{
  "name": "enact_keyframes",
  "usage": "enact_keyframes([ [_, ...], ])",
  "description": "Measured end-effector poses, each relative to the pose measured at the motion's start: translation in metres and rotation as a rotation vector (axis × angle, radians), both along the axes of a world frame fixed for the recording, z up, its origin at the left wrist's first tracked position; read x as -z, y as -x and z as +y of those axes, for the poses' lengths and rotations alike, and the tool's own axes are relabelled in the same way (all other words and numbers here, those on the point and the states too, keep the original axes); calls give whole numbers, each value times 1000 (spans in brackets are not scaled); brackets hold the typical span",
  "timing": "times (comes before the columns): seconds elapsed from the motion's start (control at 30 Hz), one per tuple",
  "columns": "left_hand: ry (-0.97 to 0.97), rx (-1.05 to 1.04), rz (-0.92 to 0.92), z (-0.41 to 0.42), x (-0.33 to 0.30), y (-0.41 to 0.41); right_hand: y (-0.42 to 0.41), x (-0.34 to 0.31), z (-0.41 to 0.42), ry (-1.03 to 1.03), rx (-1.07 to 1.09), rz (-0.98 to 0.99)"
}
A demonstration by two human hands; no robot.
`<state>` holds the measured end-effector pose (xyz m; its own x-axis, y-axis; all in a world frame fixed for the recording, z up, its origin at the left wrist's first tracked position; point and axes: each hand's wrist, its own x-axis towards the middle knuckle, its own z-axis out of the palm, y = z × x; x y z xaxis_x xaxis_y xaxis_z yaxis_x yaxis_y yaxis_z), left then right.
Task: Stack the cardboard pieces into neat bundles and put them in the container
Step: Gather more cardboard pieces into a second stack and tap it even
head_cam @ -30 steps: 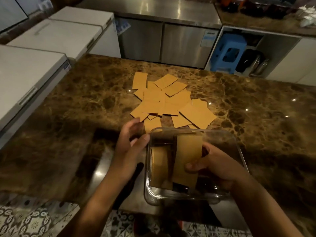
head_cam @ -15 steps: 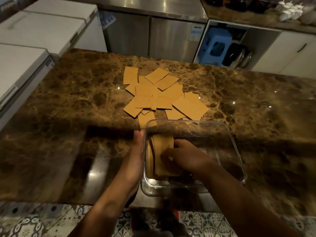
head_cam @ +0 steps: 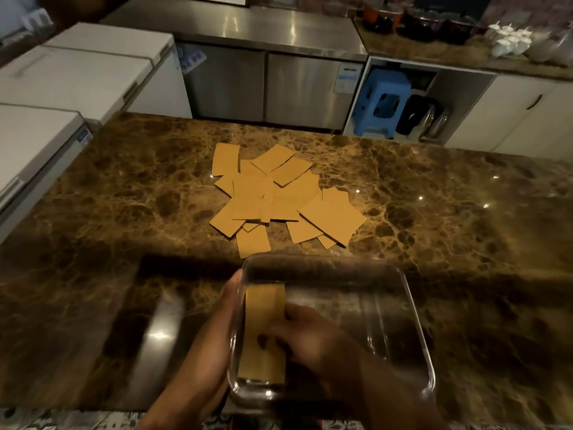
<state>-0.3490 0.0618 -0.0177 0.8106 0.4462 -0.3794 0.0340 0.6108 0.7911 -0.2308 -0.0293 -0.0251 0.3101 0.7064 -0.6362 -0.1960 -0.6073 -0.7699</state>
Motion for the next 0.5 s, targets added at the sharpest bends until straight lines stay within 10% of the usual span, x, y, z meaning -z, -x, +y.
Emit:
enact_keyframes([
  [0.3, -258, -210, 373, 36, -29, -24, -75, -76, -18, -128, -360, -209],
  [0.5, -843, 239, 374, 74, -51, -92, -189, -81, 6, -109, 88, -542],
])
